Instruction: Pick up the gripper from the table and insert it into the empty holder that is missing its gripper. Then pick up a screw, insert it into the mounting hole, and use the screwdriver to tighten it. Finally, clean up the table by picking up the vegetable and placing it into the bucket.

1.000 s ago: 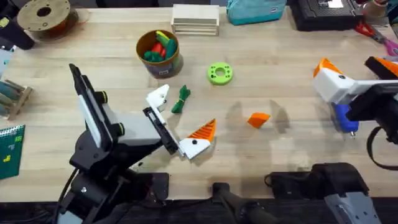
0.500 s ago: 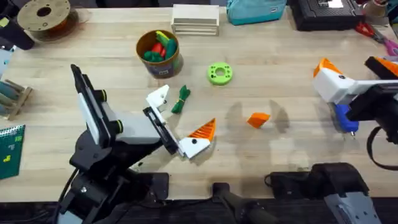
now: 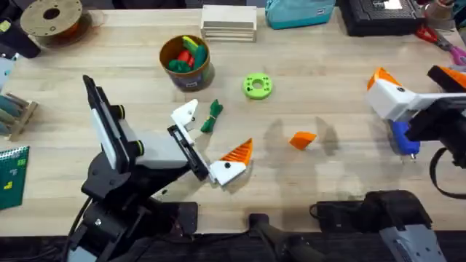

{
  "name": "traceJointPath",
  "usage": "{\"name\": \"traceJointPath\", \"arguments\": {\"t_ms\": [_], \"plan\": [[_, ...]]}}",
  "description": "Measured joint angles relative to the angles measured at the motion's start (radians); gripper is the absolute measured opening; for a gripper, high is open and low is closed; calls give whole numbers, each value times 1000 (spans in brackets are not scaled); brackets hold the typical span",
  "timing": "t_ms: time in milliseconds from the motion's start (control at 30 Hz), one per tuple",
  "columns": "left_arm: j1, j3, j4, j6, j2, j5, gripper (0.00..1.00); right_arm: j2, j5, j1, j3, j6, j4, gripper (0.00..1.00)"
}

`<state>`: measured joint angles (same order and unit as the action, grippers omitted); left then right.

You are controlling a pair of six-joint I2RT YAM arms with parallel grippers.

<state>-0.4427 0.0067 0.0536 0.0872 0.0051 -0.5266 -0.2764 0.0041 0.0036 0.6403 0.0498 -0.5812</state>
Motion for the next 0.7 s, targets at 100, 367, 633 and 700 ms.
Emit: {"name": "traceJointPath", "arguments": {"t_ms": [100,367,633,700], "plan": [[0,0,0,0,0,0,987,0,-39,0,0,32,-12,989],[0,0,0,0,0,0,987,-175,-260,9,54,-27,-141,990],[0,0,0,0,0,0,987,-461,-315,134,232,-197,-386,990],[0,0,0,0,0,0,987,-506,-317,174,232,-230,-423,990]]}}
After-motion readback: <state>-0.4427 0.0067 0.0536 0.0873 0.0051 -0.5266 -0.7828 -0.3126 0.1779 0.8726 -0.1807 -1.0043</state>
